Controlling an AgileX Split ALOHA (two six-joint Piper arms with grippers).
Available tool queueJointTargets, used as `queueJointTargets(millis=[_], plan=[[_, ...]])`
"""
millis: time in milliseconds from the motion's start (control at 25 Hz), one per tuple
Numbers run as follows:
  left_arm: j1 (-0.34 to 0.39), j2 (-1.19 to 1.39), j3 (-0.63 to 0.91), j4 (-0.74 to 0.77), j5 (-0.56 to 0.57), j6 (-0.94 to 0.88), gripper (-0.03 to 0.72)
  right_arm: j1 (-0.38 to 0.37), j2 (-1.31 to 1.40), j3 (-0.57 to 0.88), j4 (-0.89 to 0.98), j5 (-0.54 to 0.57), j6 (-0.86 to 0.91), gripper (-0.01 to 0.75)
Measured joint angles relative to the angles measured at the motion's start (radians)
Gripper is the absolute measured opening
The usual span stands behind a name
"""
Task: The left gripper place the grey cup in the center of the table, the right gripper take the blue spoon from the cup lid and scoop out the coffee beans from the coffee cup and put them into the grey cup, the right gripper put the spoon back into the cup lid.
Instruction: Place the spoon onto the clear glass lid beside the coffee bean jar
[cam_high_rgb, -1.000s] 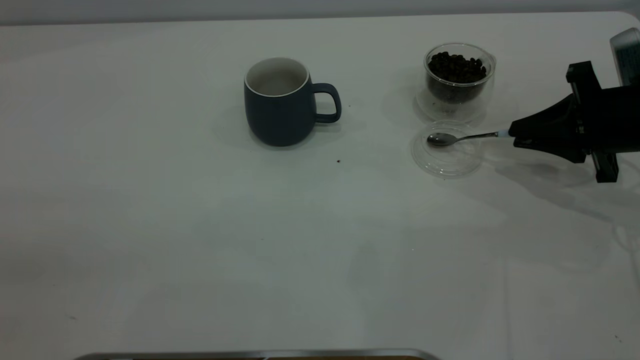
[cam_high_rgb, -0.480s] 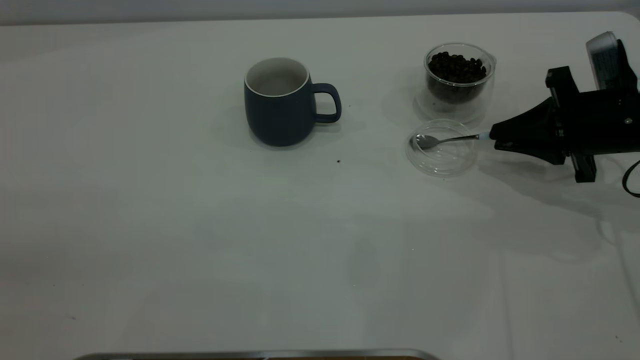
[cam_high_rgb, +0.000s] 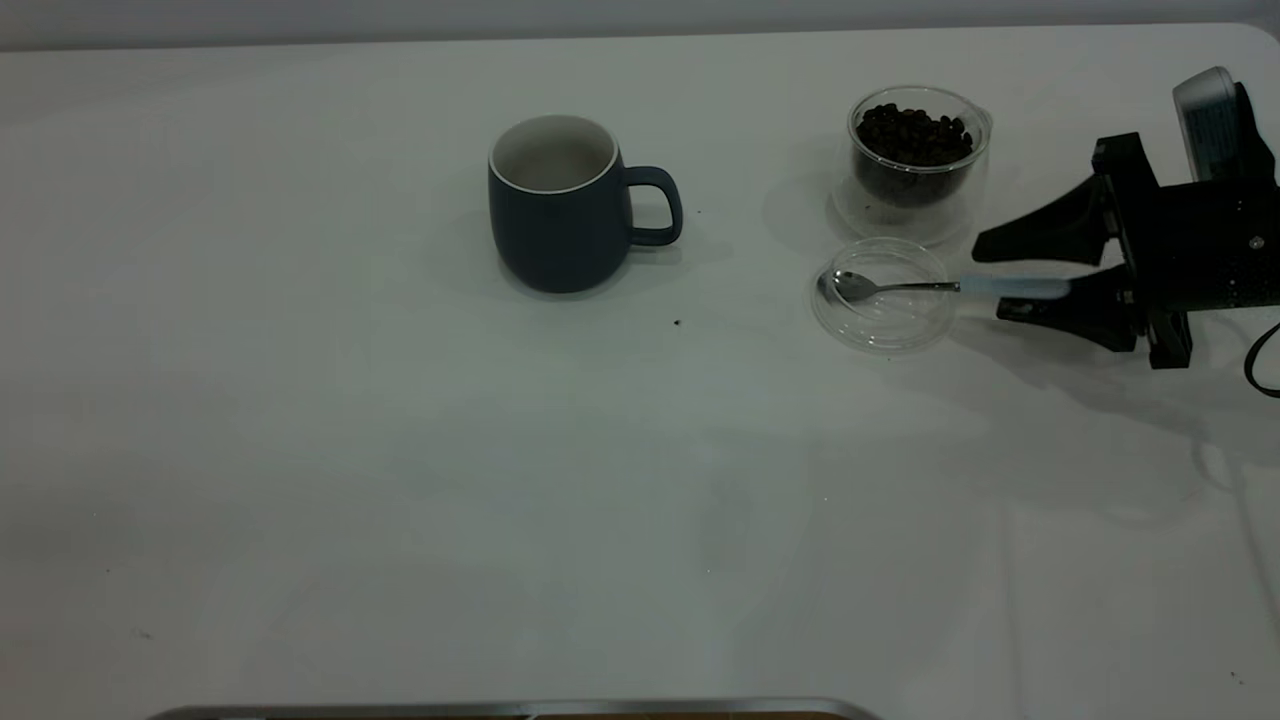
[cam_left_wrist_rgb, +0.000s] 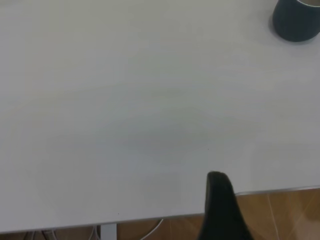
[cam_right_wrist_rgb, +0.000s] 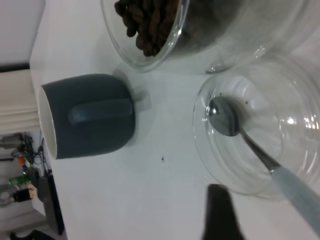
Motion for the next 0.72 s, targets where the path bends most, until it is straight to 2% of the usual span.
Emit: queueJointTargets(millis=[80,280,480,600,720], plan=[[0.000,0.000,0.000,0.000,0.000,0.000,0.545,-0.010,-0.009,0.000,-0.028,0.000,0.016,0.578],[0.000,0.000,0.000,0.000,0.000,0.000,0.545,-0.050,-0.098,0.000,-0.181,-0.078,0.148,0.588],[0.000,0.000,0.000,0.000,0.000,0.000,0.545,-0.057,-0.266,0.000,-0.544,-0.248,0.539,0.588],[0.000,0.000,0.000,0.000,0.000,0.000,0.545,-0.057,-0.384,0.000,-0.773,-0.280,0.760,0.588],[0.000,0.000,0.000,0.000,0.000,0.000,0.545,-0.056,-0.500,0.001,-0.900,-0.271,0.865,0.588]])
